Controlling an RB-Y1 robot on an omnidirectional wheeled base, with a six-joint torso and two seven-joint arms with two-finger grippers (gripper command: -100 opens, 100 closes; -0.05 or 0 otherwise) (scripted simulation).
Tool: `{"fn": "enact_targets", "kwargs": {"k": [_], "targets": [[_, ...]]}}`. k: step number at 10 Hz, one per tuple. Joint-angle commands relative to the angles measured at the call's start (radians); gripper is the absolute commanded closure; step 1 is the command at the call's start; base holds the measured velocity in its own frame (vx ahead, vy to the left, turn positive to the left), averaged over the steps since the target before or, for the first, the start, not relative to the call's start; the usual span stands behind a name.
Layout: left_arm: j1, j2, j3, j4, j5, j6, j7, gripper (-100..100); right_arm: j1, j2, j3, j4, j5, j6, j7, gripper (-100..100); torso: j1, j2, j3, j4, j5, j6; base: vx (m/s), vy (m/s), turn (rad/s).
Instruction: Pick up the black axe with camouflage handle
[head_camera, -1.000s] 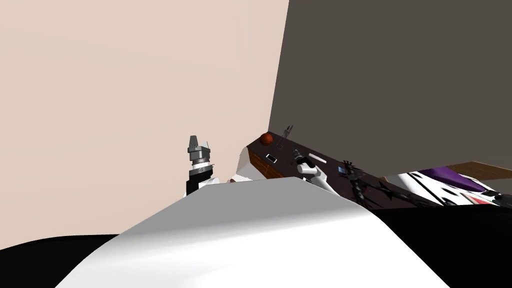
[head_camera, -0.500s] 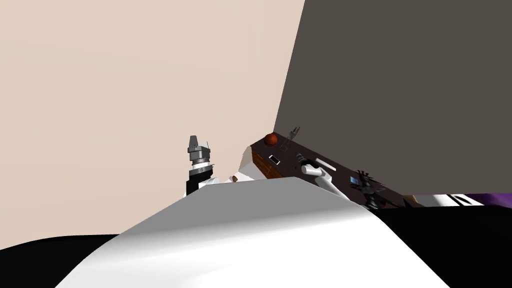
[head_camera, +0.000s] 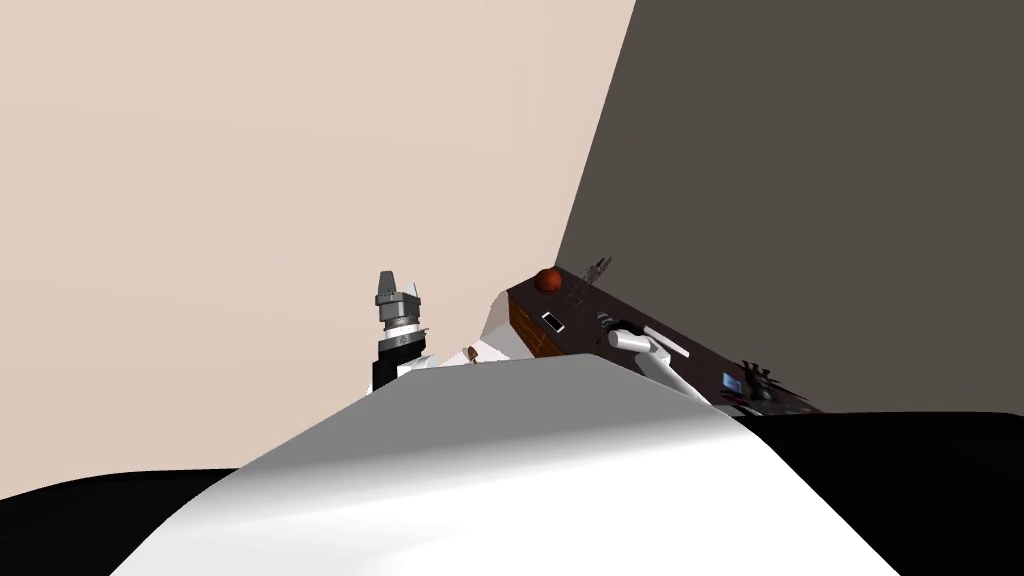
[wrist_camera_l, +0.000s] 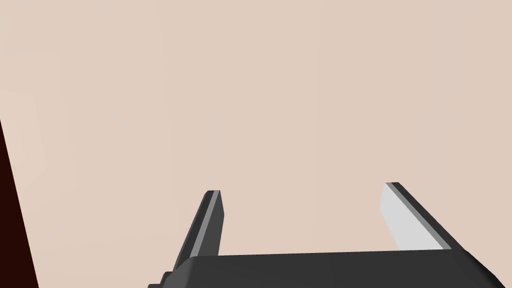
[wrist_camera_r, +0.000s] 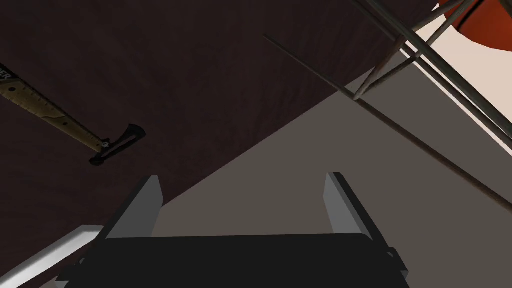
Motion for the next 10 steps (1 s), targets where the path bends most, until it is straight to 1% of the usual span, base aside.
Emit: {"fn": "enact_targets", "kwargs": {"k": [1,2,3,4,5,6,7,8,9,10], "targets": [[0.000,0.000,0.000,0.000,0.000,0.000,0.000,0,-0.013,-0.007,0.015,0.040,-0.013,-0.015,0.003,-100,0.000,0.000,0.000,0.000,0.000,0.000,-0.006,-0.002,-0.028],[0.000,0.000,0.000,0.000,0.000,0.000,0.000,0,-0.028,-0.023,0.010,0.074,-0.042,0.031,0.032,-100,0.001,0.000,0.000,0.000,0.000,0.000,-0.017,-0.026,0.287],[0.000,0.000,0.000,0.000,0.000,0.000,0.000,0,-0.028,-0.023,0.010,0.104,-0.042,0.031,0.032,-100,0.000,0.000,0.000,0.000,0.000,-0.002,-0.017,-0.042,0.196],[0.000,0.000,0.000,0.000,0.000,0.000,0.000,0,-0.042,-0.038,0.004,0.144,-0.070,0.070,0.060,-100,-0.001,0.000,0.000,0.000,0.000,0.000,-0.030,-0.050,0.297],[0.000,0.000,0.000,0.000,0.000,0.000,0.000,0,-0.042,-0.038,0.004,0.155,-0.070,0.076,0.060,-100,-0.001,0.000,0.000,0.000,0.000,-0.001,-0.027,-0.054,0.140],[0.000,0.000,0.000,0.000,0.000,0.000,0.000,0,-0.042,-0.038,0.004,0.166,-0.070,0.076,0.060,-100,-0.002,0.000,0.000,0.000,0.000,0.000,-0.011,-0.025,-0.037],[0.000,0.000,0.000,0.000,0.000,0.000,0.000,0,-0.055,-0.051,-0.002,0.203,-0.096,0.120,0.087,-100,0.000,0.000,0.000,0.000,0.000,0.000,-0.031,-0.036,0.234],[0.000,0.000,0.000,0.000,0.000,0.000,0.000,0,-0.055,-0.051,-0.002,0.227,-0.096,0.120,0.087,-100,-0.001,0.000,0.000,0.000,0.000,-0.001,-0.026,-0.041,0.186],[0.000,0.000,0.000,0.000,0.000,0.000,0.000,0,-0.066,-0.064,-0.009,0.268,-0.122,0.159,0.113,-100,-0.001,0.000,0.000,0.000,0.000,0.000,-0.043,-0.039,0.342],[0.000,0.000,0.000,0.000,0.000,0.000,0.000,0,-0.066,-0.064,-0.009,0.286,-0.122,0.163,0.113,-100,-0.001,0.001,0.001,0.000,0.000,-0.001,-0.042,-0.052,0.126]]}}
